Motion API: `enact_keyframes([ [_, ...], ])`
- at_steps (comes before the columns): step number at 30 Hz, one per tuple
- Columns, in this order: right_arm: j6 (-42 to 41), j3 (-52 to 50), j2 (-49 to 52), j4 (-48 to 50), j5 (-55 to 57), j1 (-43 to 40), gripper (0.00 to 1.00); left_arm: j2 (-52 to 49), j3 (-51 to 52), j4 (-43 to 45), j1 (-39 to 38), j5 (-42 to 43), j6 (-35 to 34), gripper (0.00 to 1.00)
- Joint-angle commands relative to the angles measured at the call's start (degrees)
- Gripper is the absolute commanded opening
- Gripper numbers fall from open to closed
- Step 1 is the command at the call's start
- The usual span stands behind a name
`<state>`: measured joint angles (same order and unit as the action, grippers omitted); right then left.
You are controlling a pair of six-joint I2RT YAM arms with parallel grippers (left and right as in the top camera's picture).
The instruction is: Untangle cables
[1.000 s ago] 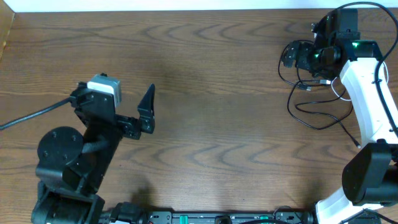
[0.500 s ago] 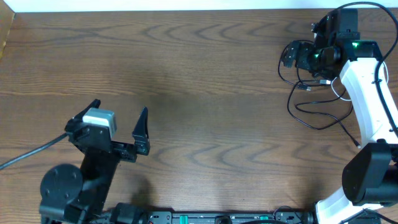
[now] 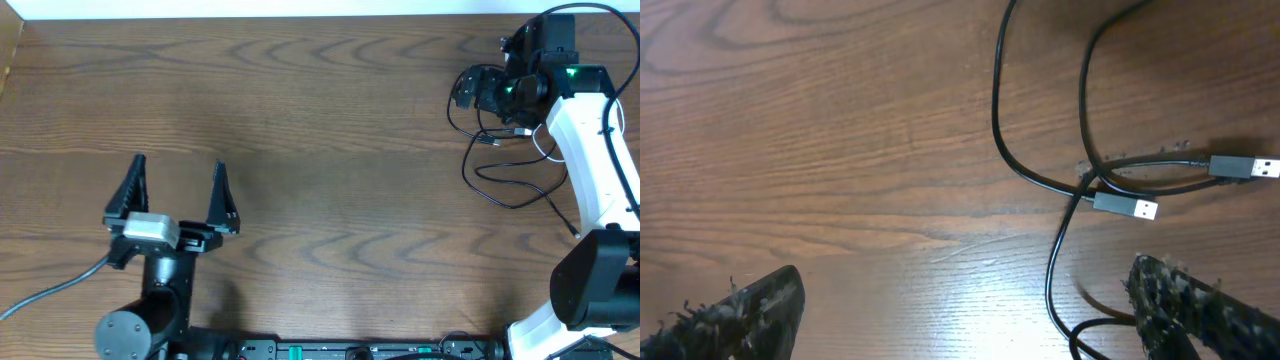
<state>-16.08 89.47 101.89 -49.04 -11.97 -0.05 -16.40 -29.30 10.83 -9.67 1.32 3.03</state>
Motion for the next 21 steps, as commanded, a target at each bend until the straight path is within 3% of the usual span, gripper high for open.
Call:
enact_keyframes([
  [1,0.5,-0.3,0.1,-0.1,0.0,0.6,0.99,4.3,4.4,0.9,1.0,-0.3,0.3,0.98],
  [12,0.5,-0.3,0.1,-0.1,0.0,0.6,0.99,16.0,16.8,5.2,3.7,-0.4,-0.7,0.98],
  [21,0.5,-0.3,0.1,-0.1,0.0,0.6,0.99,16.3,22.9,6.6,3.9,-0.5,-0.7,0.98],
])
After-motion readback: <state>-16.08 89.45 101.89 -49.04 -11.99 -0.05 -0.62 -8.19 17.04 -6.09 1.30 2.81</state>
